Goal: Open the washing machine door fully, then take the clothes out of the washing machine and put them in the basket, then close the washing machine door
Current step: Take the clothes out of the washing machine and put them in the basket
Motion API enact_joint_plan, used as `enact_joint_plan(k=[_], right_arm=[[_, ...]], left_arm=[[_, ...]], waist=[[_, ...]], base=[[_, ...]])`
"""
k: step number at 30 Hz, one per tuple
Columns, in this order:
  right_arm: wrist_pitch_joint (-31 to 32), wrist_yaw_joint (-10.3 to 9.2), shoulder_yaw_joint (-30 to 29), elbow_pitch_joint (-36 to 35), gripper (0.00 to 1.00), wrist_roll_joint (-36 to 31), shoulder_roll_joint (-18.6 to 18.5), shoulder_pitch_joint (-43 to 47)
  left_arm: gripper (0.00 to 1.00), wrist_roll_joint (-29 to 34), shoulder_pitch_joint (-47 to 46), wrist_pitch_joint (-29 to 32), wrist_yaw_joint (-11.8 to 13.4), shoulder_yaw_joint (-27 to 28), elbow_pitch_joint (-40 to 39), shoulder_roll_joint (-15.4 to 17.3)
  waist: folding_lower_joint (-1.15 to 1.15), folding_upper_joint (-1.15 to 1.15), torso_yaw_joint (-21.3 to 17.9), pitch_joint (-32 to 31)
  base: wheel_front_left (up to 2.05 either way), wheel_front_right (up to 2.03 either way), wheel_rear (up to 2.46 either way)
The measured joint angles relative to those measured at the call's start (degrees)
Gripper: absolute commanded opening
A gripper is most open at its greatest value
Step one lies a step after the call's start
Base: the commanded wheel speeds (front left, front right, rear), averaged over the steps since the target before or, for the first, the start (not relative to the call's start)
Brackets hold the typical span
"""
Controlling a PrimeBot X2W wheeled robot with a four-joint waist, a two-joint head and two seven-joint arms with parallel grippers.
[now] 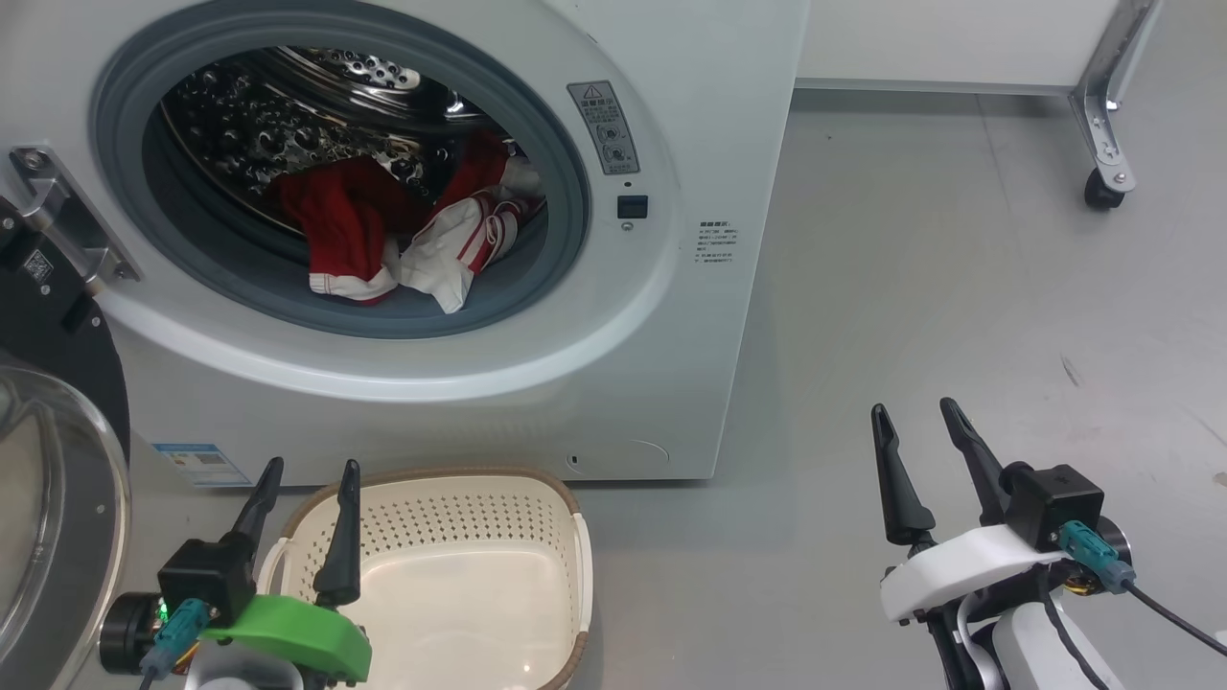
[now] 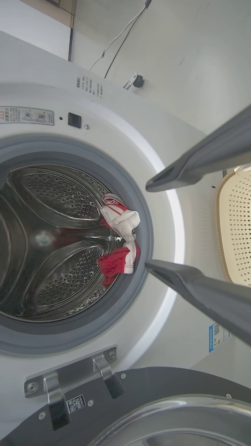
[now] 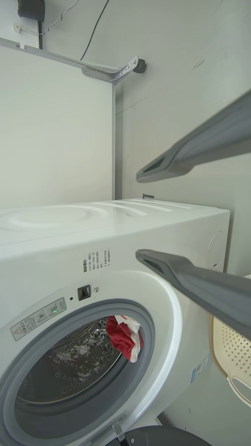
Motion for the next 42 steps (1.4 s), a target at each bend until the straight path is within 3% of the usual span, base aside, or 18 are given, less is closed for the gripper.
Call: enact_joint_plan(k=[10, 21, 26, 35, 42], right_arm=[[0.0, 0.0, 0.36, -0.79, 1.0, -0.42, 0.12, -0.04], [0.0, 0.12, 1.74, -2.64, 1.0, -1.13, 0.24, -0.92], [0.0, 0.18, 2.52, -3.44, 1.0, -1.41, 0.31, -1.86], [-0.01, 0.51, 4.09, -4.78, 1.0, -1.41, 0.55, -5.3], [-0.01, 0.62, 5.09, -5.06, 1.0, -1.26, 0.64, -7.08]], left_arm=[[1.0, 1.78, -0.01, 0.0, 2.24, 0.92, -0.23, 0.31], [1.0, 5.44, -2.3, 1.36, 4.79, 1.23, -2.67, 3.37], [1.0, 5.69, -6.66, 3.57, 7.48, 4.39, -4.12, 4.25], [1.0, 9.68, -16.05, 9.07, 8.57, 7.25, -5.43, 10.96], [1.0, 13.19, -22.28, 14.69, 8.57, 6.72, -3.8, 14.38]], waist=[[0.0, 0.0, -0.98, 2.54], [0.0, 0.0, -3.27, 8.1], [0.0, 0.0, -4.74, 11.63], [0.0, 0.0, -8.27, 18.1], [0.0, 0.0, -11.04, 21.81]], base=[[0.0, 0.0, 0.0], [0.0, 0.0, 0.0], [0.0, 0.0, 0.0], [0.0, 0.0, 0.0], [0.0, 0.0, 0.0]])
